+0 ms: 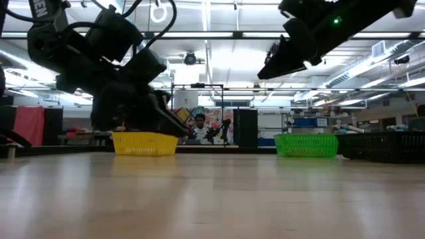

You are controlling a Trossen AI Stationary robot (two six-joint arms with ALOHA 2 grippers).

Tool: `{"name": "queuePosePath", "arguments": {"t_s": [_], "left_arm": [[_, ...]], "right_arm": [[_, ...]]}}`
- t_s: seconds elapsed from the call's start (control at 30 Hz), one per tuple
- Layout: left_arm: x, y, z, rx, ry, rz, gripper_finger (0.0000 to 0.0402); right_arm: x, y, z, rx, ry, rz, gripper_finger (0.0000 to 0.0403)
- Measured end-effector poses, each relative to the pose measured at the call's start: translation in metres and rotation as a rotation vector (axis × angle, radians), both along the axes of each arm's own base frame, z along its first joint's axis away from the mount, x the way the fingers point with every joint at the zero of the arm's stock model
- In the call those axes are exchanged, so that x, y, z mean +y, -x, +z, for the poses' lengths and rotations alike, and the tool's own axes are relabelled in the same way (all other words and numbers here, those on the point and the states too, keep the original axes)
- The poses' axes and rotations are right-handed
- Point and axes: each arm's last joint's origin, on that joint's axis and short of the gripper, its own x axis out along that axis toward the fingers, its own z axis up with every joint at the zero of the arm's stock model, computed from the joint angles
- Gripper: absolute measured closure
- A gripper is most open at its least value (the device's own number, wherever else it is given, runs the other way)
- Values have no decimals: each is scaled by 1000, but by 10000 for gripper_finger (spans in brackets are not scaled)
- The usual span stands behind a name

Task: Sort Halloween decoration
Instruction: Put the orange pumpkin toy into the green bin

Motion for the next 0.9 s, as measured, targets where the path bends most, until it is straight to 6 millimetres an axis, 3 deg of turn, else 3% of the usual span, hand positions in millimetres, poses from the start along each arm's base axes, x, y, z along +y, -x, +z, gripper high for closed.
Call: {"name": "queuePosePath", "arguments": {"t_s": [0.33,0.9], "left_arm": [[25,-22,22,-85,-53,68,346],[89,-59,68,-190,-57,181,346]], "right_arm": [[-3,26,5,-46,-12,-248,227],[4,30,3,-51,-21,-237,227]]}}
